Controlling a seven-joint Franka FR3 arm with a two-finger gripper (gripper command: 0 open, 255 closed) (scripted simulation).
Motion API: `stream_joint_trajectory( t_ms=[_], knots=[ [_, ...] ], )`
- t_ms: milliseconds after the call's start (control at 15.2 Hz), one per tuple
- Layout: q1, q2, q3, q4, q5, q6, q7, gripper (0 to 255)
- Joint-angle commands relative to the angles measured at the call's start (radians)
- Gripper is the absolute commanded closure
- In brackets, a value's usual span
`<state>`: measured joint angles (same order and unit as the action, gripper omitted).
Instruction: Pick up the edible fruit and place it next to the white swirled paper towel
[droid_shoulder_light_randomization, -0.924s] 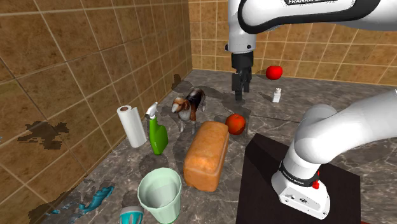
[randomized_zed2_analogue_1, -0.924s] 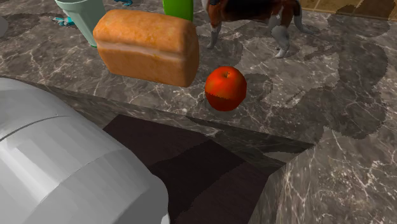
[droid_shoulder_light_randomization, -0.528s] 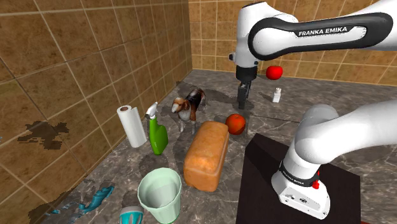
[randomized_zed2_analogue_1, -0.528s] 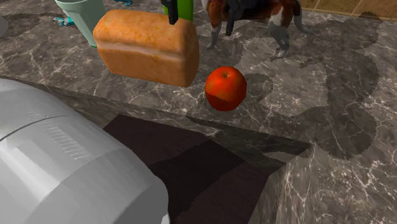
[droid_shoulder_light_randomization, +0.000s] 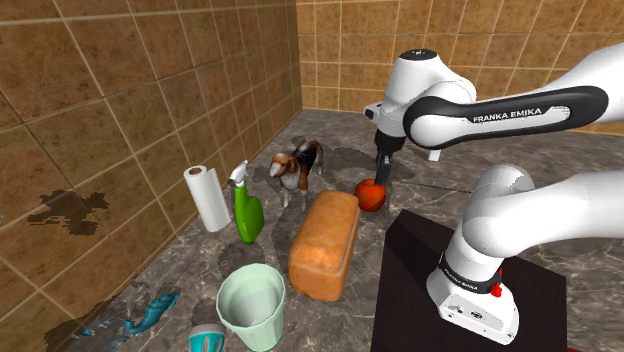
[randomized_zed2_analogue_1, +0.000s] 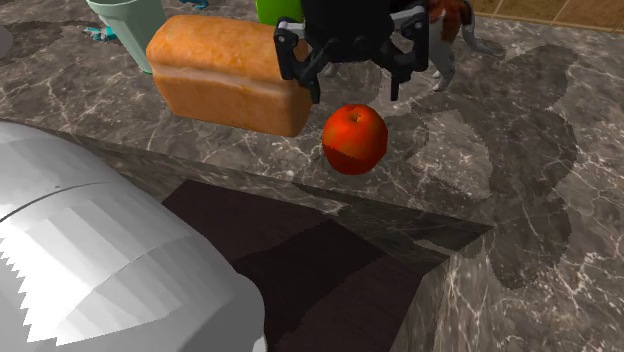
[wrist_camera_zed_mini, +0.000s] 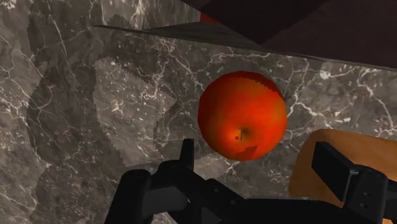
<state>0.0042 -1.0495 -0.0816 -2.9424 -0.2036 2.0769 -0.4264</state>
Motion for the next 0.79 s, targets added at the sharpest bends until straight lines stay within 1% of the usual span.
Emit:
stream_joint_trajectory(
  t_ms=[0, 264, 726],
  knots=[
    [-0.005, 0.013, -0.006, -0.023, -0.010, 0.043, -0.003, 0],
    [-0.014, 0.050, -0.015, -0.055, -0.024, 0.112, -0.001, 0],
    [-0.014, 0.050, -0.015, -0.055, -0.024, 0.112, -0.001, 0]
  ],
)
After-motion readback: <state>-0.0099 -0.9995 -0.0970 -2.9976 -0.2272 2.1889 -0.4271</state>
